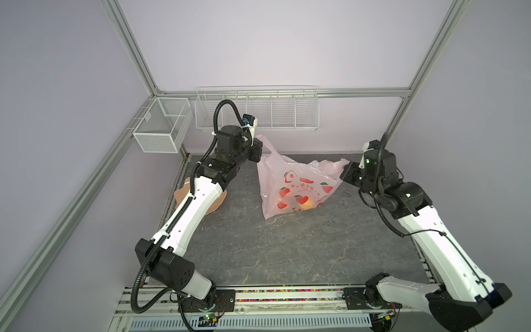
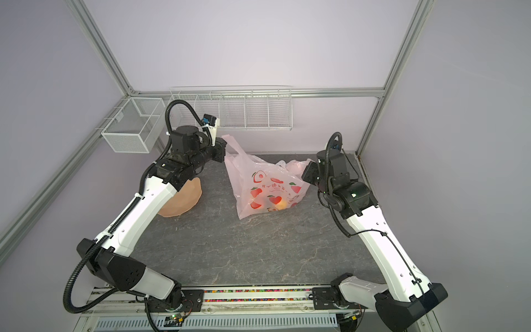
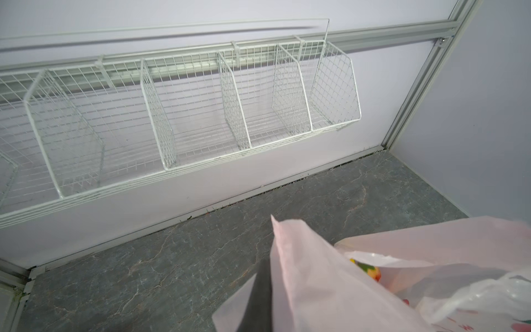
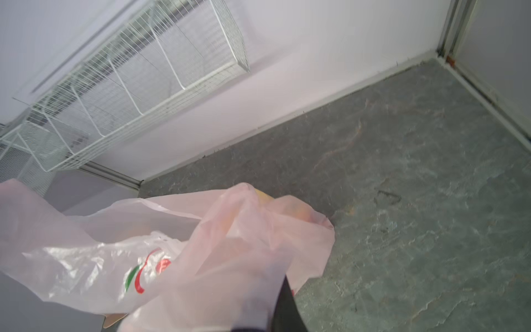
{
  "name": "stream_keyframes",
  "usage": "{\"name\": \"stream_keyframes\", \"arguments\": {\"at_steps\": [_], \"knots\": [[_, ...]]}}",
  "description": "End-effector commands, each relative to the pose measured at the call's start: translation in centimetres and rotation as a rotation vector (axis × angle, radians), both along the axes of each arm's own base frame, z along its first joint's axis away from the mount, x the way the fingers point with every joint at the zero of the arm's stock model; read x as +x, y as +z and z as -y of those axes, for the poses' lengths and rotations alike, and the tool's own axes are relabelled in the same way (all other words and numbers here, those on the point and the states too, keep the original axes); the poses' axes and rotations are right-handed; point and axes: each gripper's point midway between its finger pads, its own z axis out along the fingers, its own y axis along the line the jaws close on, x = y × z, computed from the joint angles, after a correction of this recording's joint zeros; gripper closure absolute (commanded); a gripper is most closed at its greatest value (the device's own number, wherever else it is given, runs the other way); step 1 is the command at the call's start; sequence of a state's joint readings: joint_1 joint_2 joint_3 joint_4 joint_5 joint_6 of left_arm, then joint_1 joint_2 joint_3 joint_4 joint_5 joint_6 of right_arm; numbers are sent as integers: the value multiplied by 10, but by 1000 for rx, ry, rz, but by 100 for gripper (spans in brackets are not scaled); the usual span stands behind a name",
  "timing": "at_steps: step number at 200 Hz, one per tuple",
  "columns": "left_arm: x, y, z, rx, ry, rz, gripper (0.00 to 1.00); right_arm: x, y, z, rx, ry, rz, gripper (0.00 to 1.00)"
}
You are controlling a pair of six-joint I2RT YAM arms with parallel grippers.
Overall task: Place the fruits into the plastic bag
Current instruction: Place the plastic bag at the center of the table.
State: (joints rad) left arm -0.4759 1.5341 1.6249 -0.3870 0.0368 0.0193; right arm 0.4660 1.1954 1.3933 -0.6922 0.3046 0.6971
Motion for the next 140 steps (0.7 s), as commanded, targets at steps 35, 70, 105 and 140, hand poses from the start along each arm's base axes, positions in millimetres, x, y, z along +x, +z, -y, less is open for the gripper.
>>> {"name": "stream_keyframes", "arguments": {"at_steps": [35, 70, 105, 140], "knots": [[13, -18, -7, 7, 18, 3, 100, 3, -14, -11, 65, 6, -25, 93], [8, 2, -7, -48, 15, 17, 53, 5, -7, -12, 42, 31, -13, 74], [-7, 30, -35, -130, 147, 21, 0, 2, 8, 10, -87, 14, 10, 1], [-42, 43, -78, -195, 306, 6, 1, -2, 14, 47, -141, -23, 16, 12]]}}
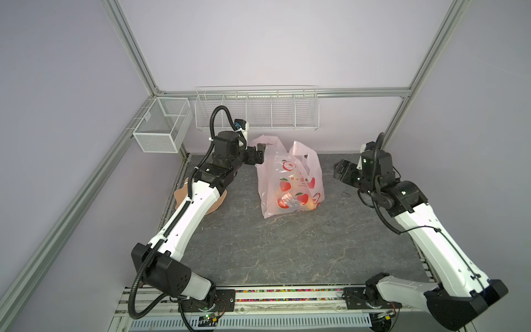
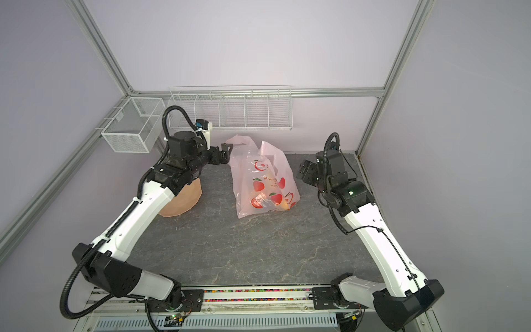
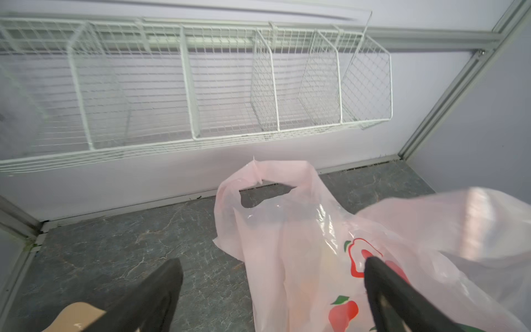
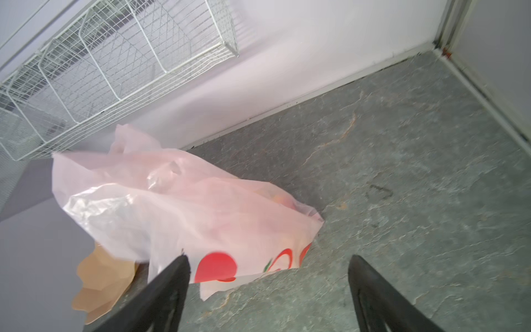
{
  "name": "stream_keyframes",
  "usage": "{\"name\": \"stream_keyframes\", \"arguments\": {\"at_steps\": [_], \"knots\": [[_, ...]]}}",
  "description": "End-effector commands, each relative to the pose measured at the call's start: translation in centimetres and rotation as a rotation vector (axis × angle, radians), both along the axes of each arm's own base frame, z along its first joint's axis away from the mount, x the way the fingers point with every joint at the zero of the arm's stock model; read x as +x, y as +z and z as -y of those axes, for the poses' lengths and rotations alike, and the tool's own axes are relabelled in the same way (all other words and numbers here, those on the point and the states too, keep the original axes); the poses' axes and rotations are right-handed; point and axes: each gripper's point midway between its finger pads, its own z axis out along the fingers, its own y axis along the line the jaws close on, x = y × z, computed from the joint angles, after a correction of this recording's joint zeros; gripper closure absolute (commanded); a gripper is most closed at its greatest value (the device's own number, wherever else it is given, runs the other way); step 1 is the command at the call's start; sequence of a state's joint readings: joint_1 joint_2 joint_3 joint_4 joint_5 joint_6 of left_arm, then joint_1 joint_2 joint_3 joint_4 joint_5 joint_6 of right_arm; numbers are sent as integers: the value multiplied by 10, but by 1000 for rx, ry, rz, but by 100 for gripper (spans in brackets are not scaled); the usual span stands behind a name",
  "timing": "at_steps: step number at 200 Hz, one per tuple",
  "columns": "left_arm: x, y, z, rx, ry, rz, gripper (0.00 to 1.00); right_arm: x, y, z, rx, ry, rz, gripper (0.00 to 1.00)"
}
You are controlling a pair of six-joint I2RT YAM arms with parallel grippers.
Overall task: Place the fruits into the plastic bag
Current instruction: Place the plastic bag at the center of the table, then reset both arms
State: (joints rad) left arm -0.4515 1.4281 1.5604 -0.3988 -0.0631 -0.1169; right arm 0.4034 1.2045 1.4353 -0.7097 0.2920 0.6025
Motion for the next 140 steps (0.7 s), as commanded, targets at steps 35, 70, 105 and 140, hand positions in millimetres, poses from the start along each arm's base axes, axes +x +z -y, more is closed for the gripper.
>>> {"name": "stream_keyframes", "arguments": {"at_steps": [35, 70, 105, 140], "knots": [[-73, 6, -82, -116, 286, -28, 1, -17, -4, 49, -91, -39, -23, 12], [-115, -55, -111, -70, 355, -153, 1, -37, -36, 61, -162, -27, -75, 12], [-144, -108, -132, -57, 395, -144, 1, -64, -90, 76, -210, -49, -46, 12], [-141, -166, -147, -10, 460, -132, 1, -70, -141, 85, -269, -68, -66, 12]]}}
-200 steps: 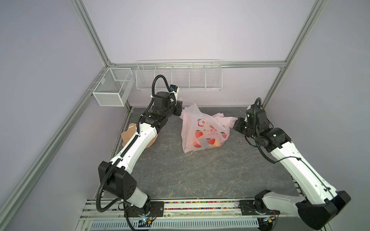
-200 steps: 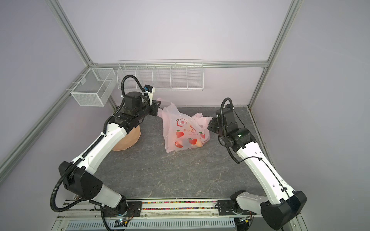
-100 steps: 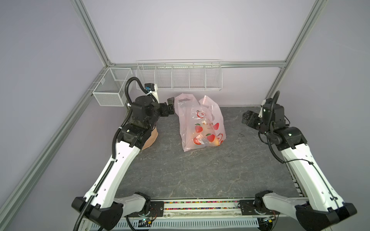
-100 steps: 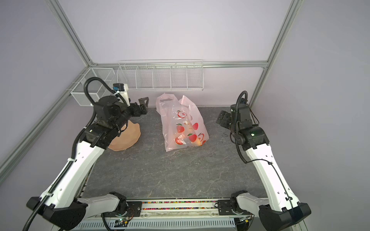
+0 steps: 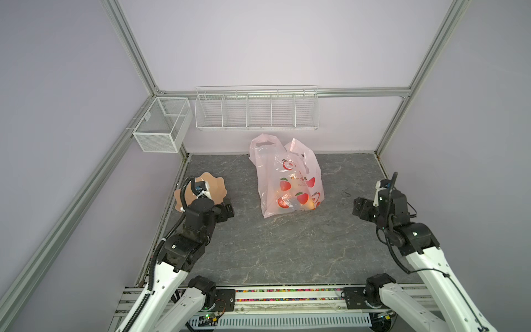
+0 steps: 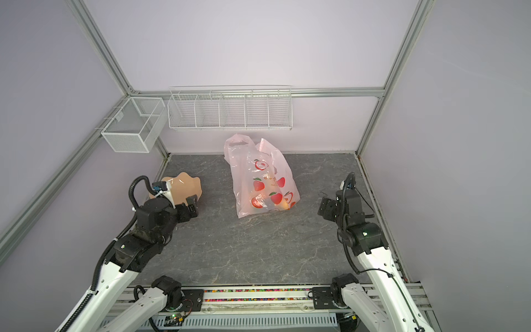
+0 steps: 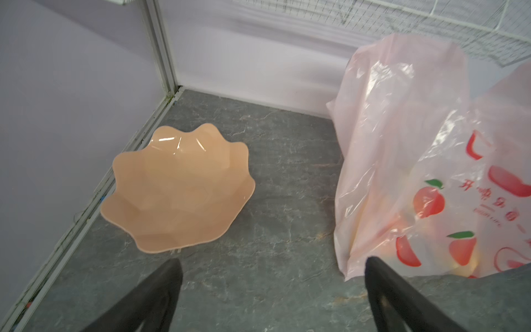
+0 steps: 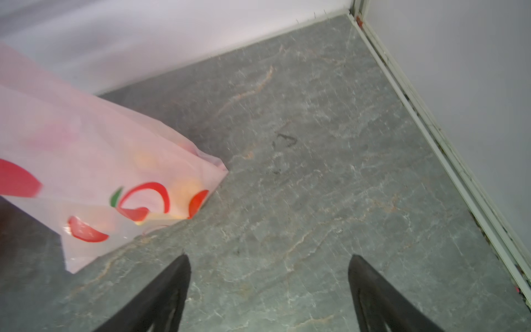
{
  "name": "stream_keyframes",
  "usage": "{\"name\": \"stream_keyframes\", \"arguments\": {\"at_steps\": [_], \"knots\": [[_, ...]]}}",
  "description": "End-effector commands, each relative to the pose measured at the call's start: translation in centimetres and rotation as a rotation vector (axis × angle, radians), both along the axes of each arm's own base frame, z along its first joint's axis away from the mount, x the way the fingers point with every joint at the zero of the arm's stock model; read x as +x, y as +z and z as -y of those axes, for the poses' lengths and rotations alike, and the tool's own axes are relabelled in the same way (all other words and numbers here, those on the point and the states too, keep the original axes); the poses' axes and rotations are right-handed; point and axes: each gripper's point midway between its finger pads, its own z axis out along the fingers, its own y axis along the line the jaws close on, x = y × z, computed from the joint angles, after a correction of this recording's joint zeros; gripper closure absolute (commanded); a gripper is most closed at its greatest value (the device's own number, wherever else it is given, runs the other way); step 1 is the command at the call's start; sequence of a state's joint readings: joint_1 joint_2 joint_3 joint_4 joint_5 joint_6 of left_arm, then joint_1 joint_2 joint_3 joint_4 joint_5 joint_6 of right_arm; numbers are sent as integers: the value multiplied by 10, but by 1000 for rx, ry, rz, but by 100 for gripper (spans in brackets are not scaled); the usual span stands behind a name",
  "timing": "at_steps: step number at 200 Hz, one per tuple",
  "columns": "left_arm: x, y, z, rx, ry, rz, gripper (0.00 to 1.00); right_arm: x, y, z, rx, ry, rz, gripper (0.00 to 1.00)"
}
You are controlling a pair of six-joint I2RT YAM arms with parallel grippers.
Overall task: Place the fruits into the plastic bag
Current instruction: Reset both arms
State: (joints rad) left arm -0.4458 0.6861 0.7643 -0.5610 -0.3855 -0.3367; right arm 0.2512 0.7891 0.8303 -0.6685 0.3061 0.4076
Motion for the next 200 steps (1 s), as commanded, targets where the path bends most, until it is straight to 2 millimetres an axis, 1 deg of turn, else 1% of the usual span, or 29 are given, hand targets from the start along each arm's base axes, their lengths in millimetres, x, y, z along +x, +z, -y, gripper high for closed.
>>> {"name": "stream_keyframes", "arguments": {"at_steps": [1, 13, 34, 42, 47, 50, 56, 67, 86, 96, 118, 144, 145, 147, 157, 169, 177, 200], "knots": [[9, -17, -13, 14, 78, 51, 1, 10, -10, 7, -61, -8, 64, 12], [18, -29, -20, 31, 101, 83, 1, 15, -20, 12, -98, -25, 86, 11], [36, -52, -46, 11, 177, 125, 1, 27, -30, 17, -173, -26, 143, 12], [42, -55, -56, 14, 202, 152, 1, 32, -32, 19, -207, -20, 172, 12], [45, -51, -62, 18, 217, 189, 1, 35, -35, 20, -227, -22, 189, 11], [48, -57, -65, 33, 226, 181, 1, 37, -36, 21, -239, -25, 201, 11], [53, -56, -70, 53, 237, 208, 1, 40, -38, 23, -257, -28, 222, 12], [61, -59, -75, 110, 235, 238, 1, 47, -44, 25, -280, -36, 246, 12], [74, -74, -83, 166, 264, 209, 1, 58, -62, 32, -296, -63, 227, 11], [81, -79, -83, 152, 245, 227, 1, 64, -69, 33, -307, -67, 227, 11], [92, -87, -77, 117, 194, 284, 1, 78, -69, 27, -322, -45, 307, 11], [101, -92, -67, 153, 125, 315, 1, 92, -78, 19, -329, -11, 369, 11], [102, -92, -67, 155, 123, 318, 1, 93, -79, 24, -331, -21, 367, 11], [102, -93, -66, 156, 117, 318, 1, 94, -80, 27, -332, -26, 371, 11], [105, -95, -63, 160, 83, 335, 1, 100, -86, 26, -357, -9, 359, 11], [108, -104, -57, 157, 43, 317, 1, 104, -85, 25, -392, 16, 363, 11], [110, -108, -55, 156, 30, 314, 1, 105, -83, 30, -396, 3, 388, 11], [115, -123, -54, 165, 21, 314, 1, 111, -95, 46, -352, -33, 399, 11]]}}
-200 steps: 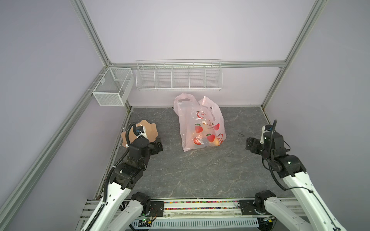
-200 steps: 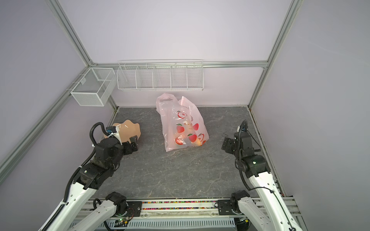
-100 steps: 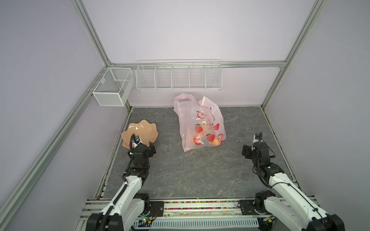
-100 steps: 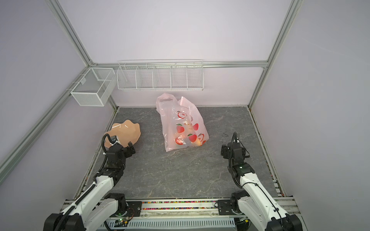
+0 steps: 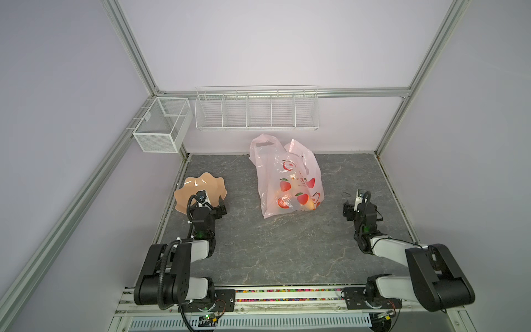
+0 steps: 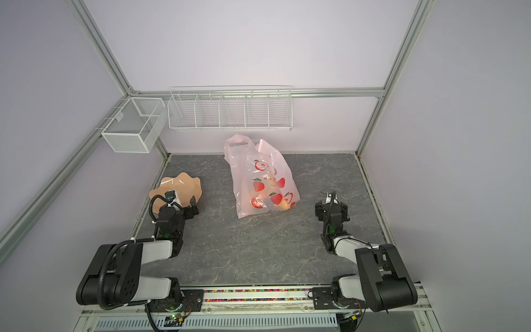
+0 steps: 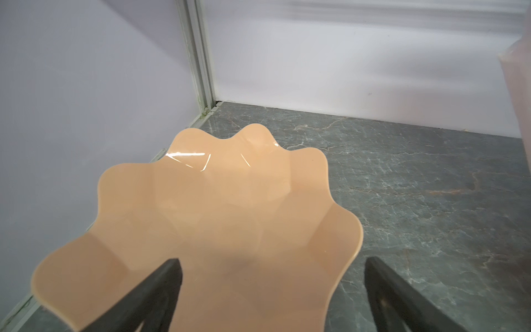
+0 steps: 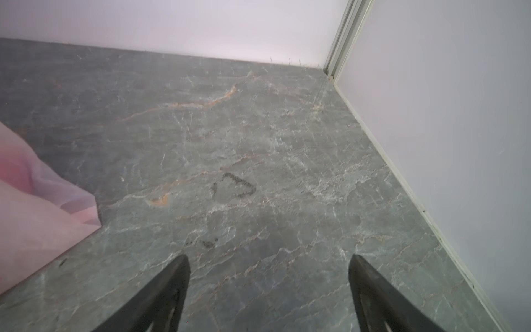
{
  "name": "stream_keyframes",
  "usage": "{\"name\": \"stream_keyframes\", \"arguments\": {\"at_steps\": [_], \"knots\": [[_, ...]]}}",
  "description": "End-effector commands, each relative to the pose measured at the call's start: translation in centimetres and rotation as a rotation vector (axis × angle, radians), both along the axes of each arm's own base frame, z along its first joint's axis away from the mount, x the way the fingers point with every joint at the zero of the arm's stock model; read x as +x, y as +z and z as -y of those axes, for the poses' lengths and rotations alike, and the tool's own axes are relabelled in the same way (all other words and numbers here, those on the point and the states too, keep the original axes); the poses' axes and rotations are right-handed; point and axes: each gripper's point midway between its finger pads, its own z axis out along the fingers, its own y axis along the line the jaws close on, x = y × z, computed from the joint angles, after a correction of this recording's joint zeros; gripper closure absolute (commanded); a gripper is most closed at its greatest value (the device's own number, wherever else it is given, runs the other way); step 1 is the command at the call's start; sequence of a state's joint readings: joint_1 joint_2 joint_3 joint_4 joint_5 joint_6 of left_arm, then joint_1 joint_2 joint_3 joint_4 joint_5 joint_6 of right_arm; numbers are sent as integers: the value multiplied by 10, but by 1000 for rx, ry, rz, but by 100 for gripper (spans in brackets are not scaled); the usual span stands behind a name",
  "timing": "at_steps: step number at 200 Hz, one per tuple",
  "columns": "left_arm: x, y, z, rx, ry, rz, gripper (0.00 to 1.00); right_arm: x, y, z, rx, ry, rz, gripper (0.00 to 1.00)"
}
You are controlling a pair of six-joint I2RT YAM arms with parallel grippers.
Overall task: Place the fruits into the plastic bag
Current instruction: Reset both arms
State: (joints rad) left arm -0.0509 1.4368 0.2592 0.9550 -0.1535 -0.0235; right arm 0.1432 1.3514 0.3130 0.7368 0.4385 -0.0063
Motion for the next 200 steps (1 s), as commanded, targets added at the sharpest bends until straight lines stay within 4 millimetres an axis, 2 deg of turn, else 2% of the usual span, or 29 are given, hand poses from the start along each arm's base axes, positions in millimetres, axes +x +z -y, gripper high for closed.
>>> {"name": "stream_keyframes", "arguments": {"at_steps": [1, 22, 37, 52, 66, 200], "knots": [[7, 10, 8, 20, -57, 94, 1, 12, 16, 10, 7, 2, 129, 11], [11, 3, 5, 12, -37, 45, 2, 16, 2, 7, 10, 19, 101, 11], [21, 1, 5, 18, -36, -4, 2, 28, -4, 19, 20, -28, 87, 11], [30, -2, 4, 23, -29, -25, 2, 26, -9, 21, 59, -26, 35, 11], [33, -3, -4, 13, 19, -46, 2, 27, -5, 21, 47, -25, 65, 11], [33, -2, -4, 15, 19, -44, 2, 27, -7, 20, 44, -24, 50, 11]]}}
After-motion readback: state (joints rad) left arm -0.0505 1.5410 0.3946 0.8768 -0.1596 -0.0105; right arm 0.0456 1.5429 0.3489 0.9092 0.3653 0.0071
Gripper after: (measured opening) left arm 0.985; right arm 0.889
